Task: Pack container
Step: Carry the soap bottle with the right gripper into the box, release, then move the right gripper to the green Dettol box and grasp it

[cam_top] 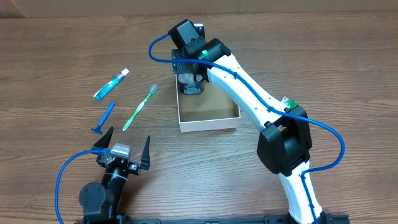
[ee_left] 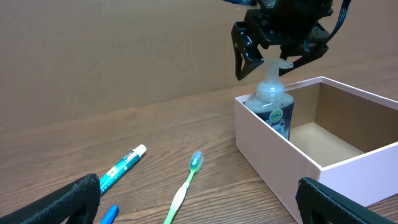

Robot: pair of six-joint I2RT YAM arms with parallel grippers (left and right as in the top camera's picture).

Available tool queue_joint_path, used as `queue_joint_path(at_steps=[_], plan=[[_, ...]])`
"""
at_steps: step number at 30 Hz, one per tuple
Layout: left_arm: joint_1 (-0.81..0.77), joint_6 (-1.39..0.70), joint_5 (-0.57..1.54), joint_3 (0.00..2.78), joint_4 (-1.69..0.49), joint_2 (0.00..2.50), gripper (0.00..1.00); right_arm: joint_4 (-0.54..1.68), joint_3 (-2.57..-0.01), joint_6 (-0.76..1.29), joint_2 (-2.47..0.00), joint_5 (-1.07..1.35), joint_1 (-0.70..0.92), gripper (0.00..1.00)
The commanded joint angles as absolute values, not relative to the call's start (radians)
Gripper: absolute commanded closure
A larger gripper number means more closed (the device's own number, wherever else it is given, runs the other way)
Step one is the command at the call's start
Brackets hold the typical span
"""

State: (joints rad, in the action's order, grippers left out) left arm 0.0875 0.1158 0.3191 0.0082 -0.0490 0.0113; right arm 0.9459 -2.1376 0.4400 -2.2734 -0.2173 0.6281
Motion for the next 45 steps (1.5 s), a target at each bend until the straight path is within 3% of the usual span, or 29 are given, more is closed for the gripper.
queue_joint_path(at_steps=[1,9,16,19,22,37,45], plan=[[0.099,0.128,0.330,0.005,-0.048,0.004,0.00,0.952,-2.177,0.405,-2.255,-0.231,0.622,0.02],[0.099,0.128,0.330,0.005,-0.048,0.004,0.00,1.336,-2.577,0.366,-2.170,-0.228,0.567,0.00],[0.099,0.128,0.330,0.005,-0.048,0.004,0.00,1.694,-2.663,0.361,-2.102,-0.141,0.203,0.00],[0.099,0.128,0.330,0.005,-0.048,0.004,0.00,1.694,-2.657,0.318,-2.100,0.135,0.081,0.00],[0.099,0.128,0.330,0.005,-0.048,0.004,0.00,1.694,-2.658,0.319,-2.100,0.215,0.017,0.00],[0.099,0.128,0.330,0.005,-0.048,0.004,0.00,1.694,-2.657,0.310,-2.100,0.248,0.006,0.00],[0.099,0.128,0.330,0.005,-0.048,0.004,0.00,1.694,-2.571,0.327,-2.100,0.045,-0.003,0.00]])
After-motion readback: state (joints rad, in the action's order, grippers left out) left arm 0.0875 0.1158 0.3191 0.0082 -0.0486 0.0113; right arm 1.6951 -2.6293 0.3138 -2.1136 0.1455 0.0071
